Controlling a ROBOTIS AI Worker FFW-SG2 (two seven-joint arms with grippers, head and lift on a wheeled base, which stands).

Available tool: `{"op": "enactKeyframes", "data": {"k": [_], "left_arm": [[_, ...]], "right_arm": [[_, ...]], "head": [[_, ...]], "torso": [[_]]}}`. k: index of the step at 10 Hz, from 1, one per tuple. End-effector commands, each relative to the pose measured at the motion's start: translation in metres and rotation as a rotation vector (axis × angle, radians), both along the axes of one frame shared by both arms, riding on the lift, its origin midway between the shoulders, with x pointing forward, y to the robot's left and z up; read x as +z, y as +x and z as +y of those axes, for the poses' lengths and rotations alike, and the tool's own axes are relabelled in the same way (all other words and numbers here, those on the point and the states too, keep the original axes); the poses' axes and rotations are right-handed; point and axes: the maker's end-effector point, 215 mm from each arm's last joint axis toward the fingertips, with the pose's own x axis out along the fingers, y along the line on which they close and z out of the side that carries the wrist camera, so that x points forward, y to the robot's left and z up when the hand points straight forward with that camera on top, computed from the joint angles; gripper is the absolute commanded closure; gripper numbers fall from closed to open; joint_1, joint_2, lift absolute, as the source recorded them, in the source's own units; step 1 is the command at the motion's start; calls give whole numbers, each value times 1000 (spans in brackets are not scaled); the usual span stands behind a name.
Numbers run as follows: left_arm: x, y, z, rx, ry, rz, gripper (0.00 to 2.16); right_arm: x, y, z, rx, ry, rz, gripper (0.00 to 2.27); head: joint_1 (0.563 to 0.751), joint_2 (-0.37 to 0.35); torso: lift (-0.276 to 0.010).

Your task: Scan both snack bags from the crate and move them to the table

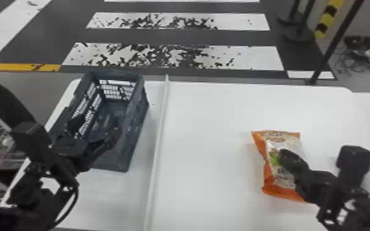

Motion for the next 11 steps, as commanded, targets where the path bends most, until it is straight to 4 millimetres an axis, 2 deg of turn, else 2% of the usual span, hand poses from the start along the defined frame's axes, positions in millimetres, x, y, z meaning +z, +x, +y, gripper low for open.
{"op": "enactKeyframes", "data": {"k": [1,6,7,8,9,10,11], "left_arm": [[0,0,2,3,2,1,80],[7,4,4,7,-1,-14,80],[7,4,4,7,-1,-14,80],[8,5,5,8,-1,-16,80],[7,5,6,10,0,-15,80],[7,7,7,12,0,-15,80],[5,8,7,14,-2,-12,80]], "right_arm": [[-8,-1,-1,-5,0,2,2246],[-50,-11,-6,-27,5,31,2246],[-49,-10,-7,-28,4,24,2246],[-36,-8,-8,-33,11,-3,2246],[-8,-8,-10,-38,20,-48,2020],[25,-10,-15,-48,36,-99,1443],[53,-12,-21,-48,23,-130,491]], "head": [[695,49],[695,48],[695,47],[695,46],[695,45],[695,44],[695,41]], "torso": [[-87],[-87],[-87],[-87],[-87],[-87],[-87]]}}
